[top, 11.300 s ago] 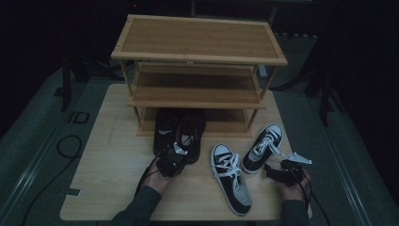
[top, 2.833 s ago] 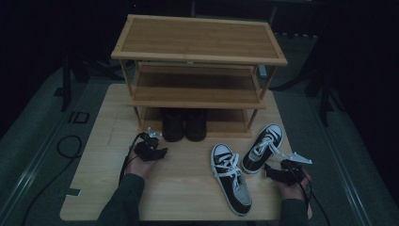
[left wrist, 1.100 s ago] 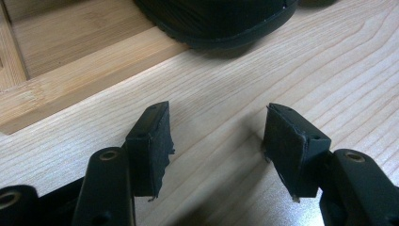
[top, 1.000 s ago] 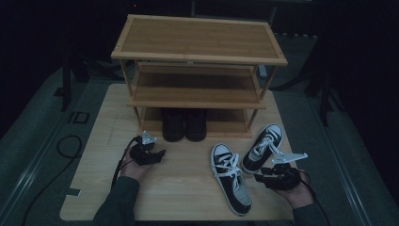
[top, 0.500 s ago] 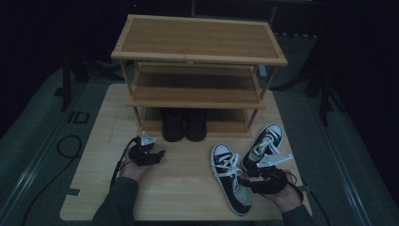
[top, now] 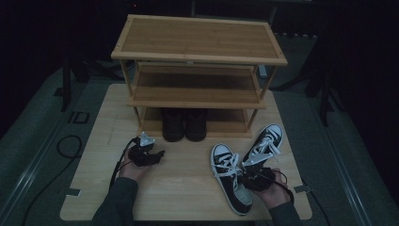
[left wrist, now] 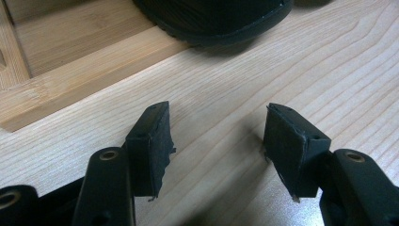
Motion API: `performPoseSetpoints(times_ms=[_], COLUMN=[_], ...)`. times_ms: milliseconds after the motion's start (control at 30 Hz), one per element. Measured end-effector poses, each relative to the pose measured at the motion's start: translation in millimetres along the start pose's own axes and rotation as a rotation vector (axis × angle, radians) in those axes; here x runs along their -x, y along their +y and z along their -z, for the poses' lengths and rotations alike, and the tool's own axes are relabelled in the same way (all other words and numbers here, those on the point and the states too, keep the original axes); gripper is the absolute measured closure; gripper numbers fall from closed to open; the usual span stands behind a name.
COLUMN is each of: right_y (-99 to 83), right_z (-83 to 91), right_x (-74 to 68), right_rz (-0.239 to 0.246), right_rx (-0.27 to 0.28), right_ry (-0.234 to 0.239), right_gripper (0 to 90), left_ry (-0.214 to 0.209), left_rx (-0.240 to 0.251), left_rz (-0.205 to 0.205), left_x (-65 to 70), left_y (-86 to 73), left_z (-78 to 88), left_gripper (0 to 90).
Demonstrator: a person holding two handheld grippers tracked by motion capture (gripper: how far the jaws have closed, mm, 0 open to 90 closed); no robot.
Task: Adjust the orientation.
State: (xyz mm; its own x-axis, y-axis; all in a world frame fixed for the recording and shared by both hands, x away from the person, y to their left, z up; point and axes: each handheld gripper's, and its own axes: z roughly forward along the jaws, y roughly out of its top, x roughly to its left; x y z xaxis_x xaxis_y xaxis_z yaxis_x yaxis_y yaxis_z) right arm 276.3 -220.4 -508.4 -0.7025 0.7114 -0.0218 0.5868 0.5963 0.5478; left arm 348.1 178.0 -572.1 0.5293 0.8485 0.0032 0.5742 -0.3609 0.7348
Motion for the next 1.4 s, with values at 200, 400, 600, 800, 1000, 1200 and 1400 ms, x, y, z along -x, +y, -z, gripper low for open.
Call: performPoseSetpoints(times_ms=[200, 400, 600, 800, 1000, 1200, 1400], right_y=[2.6, 2.6, 4.6, 1.5, 9.0, 21.5, 28.9], right_z=[-4.5, -6.0, -6.3, -7.2, -14.2, -25.8, -30.2], right_x=[-1.2, 6.1, 10.1, 14.1, 13.1, 7.6, 5.3], right_rz=[-0.003, -0.058, -0.075, -0.083, -0.091, -0.087, -0.052], right_rx=[0.01, 0.069, 0.117, 0.165, 0.22, 0.232, 0.198], right_ry=[-0.056, -0.085, -0.066, -0.051, -0.027, -0.008, -0.011], right_gripper=[84.6, 85.9, 86.0, 86.2, 86.4, 86.5, 86.3], left_ry=[0.0, 0.001, 0.001, 0.001, 0.0, -0.001, -0.002], left_rx=[0.0, -0.001, -0.001, -0.001, -0.001, -0.001, 0.0], left_rz=[-0.001, -0.003, -0.003, -0.004, -0.004, -0.004, -0.005], left_x=[-0.1, -0.2, -0.1, -0.1, -0.3, -0.3, -0.4], left_y=[-0.1, -0.2, -0.3, -0.2, -0.2, -0.3, -0.4], left_z=[0.1, 0.2, 0.2, 0.2, 0.3, 0.2, 0.3], left_gripper=[42.3, 42.3, 42.3, 42.3, 42.3, 42.3, 42.3])
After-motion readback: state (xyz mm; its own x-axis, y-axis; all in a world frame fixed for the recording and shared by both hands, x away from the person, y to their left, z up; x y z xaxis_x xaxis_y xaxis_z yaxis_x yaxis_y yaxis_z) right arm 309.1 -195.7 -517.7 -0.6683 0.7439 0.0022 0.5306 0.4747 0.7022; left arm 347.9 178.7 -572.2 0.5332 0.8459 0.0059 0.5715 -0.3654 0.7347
